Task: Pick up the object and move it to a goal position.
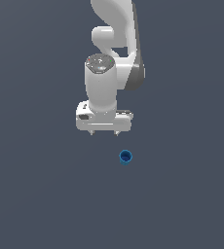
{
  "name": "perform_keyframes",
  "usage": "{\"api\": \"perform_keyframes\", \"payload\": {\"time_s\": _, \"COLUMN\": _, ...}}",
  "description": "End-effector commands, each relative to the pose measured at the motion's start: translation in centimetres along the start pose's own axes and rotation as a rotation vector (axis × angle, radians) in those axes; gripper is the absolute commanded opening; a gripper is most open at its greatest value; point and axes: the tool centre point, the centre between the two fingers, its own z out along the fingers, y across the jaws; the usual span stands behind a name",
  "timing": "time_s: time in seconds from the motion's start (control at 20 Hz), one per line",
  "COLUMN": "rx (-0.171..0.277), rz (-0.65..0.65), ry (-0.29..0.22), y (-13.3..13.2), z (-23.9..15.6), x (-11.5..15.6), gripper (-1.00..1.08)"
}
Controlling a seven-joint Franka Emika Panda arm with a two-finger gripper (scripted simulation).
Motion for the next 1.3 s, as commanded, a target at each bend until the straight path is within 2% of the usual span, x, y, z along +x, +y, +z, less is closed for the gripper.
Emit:
{"api": "perform_keyframes", "payload": {"time_s": 0.0, "rx": 0.001, "rz": 0.022, "ry": -0.001, "y": -0.3, "z": 0.3, "x": 0.2, "gripper": 1.0}}
{"api": "perform_keyframes", "payload": {"time_s": 0.4, "rx": 0.005, "rz": 0.144, "ry": -0.008, "y": -2.1, "z": 1.9, "x": 1.3, "gripper": 1.0}}
{"api": "perform_keyframes", "payload": {"time_s": 1.25, "rx": 0.002, "rz": 0.502, "ry": -0.027, "y": -7.8, "z": 7.1, "x": 3.7, "gripper": 1.0}}
